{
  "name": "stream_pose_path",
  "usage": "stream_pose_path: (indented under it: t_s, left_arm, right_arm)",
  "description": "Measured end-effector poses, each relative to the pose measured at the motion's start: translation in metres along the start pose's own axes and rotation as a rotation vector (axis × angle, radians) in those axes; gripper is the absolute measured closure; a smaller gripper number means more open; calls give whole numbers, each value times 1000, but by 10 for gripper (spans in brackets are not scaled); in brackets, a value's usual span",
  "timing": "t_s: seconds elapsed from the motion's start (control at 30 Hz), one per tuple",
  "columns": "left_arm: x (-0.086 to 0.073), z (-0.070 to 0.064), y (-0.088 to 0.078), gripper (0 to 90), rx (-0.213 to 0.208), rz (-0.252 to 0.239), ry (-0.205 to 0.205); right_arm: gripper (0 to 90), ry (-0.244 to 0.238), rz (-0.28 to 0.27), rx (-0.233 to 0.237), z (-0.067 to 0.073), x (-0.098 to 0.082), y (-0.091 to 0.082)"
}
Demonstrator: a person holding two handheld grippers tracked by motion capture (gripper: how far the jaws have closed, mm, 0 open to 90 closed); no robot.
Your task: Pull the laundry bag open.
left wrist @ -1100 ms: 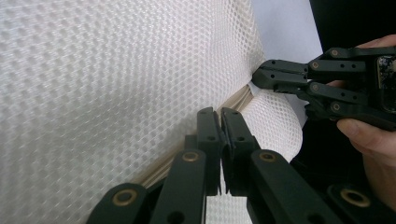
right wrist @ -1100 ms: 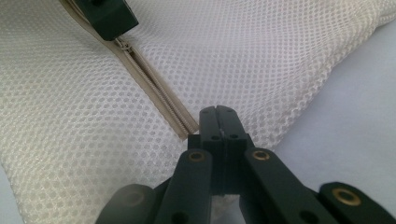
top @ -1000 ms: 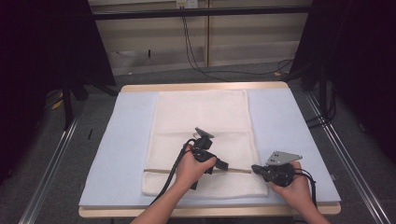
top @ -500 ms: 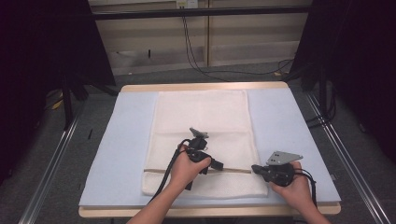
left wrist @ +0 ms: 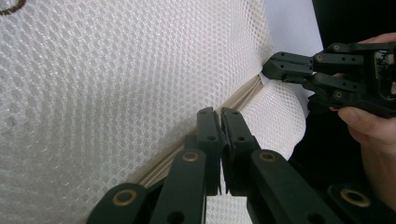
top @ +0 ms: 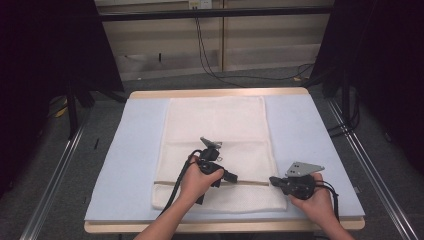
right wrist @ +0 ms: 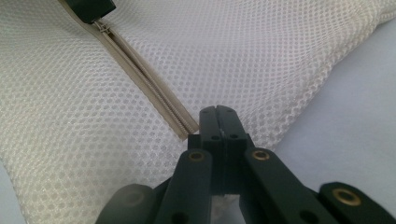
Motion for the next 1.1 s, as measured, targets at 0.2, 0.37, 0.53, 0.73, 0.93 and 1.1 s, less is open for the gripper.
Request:
stream_pose_path:
  t_s: [0.2,0.37,0.53,0.73,0.93,1.1]
  left_arm:
    - [0,2,-5,873,-11,-7,-14]
    - [0,6,-11,873,-6,-9,-22]
    - [-2,10,-15,873,-13,-1,-30]
    - [-3,13,-20,873,-10,-12,-30]
    - [-5,17,-25,873,-12,-18,-35]
    - [-5,16,-26,873,-14,-13,-30]
  right_arm:
    - [900,2,0,0,0,0,0]
    - [900,3,-2,2,0,0,0]
    - [900,1,-1,2,0,0,0]
    - [900,3,-2,3,0,0,0]
    - [900,3,-3,4,0,0,0]
    - [900,4,-3,5,0,0,0]
Point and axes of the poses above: each handheld gripper's, and its own axes: y roughly forward along the jaws, x roughly out of its top, z roughly to its left, the point moved 9 cm from there along y, roughly forward along the jaws, and after that the axes turned 6 degrees about -z, right-handed, at the moved point
